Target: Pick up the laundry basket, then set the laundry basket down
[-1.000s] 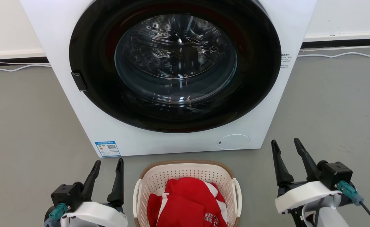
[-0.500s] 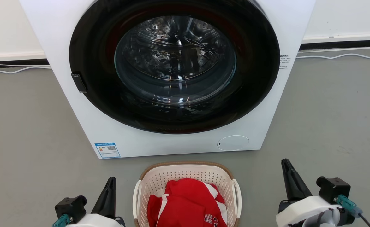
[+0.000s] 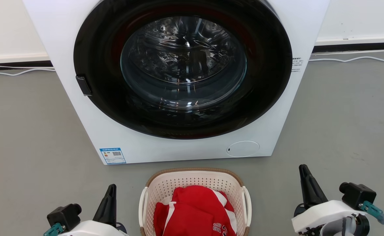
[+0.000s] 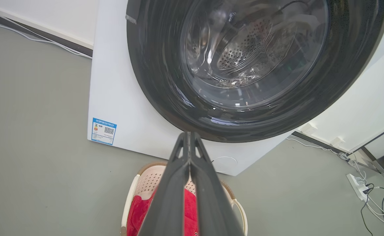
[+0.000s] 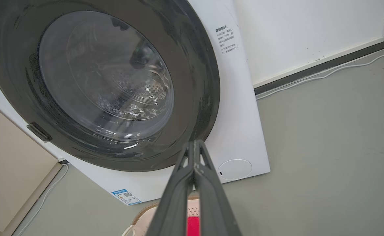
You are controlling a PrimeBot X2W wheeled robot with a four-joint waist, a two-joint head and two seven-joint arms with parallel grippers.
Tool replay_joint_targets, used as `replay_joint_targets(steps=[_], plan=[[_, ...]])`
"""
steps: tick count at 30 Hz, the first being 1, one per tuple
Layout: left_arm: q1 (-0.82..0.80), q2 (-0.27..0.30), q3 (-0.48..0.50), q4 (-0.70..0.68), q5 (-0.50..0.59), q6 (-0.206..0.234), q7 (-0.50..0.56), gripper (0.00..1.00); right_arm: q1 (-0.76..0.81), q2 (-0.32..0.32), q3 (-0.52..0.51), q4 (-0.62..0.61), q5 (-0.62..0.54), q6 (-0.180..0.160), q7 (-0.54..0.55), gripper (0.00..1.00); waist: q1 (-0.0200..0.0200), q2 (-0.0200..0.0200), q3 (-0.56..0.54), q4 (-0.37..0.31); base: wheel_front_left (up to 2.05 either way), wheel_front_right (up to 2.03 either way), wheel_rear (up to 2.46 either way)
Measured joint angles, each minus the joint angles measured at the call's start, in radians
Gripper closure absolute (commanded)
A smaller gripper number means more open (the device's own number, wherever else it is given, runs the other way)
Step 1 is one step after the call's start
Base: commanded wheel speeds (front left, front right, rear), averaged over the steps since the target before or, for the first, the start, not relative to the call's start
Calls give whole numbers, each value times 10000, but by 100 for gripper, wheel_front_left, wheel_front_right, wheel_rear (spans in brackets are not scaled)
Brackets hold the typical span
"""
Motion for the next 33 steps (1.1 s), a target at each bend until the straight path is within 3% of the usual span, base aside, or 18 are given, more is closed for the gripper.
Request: replay_joint_targets(steps=[33], plan=[[-50, 8, 334, -207, -3467, 0, 993, 100, 12, 4, -447, -516, 3777, 0, 924, 100, 0, 0, -48, 126, 0, 0, 0]])
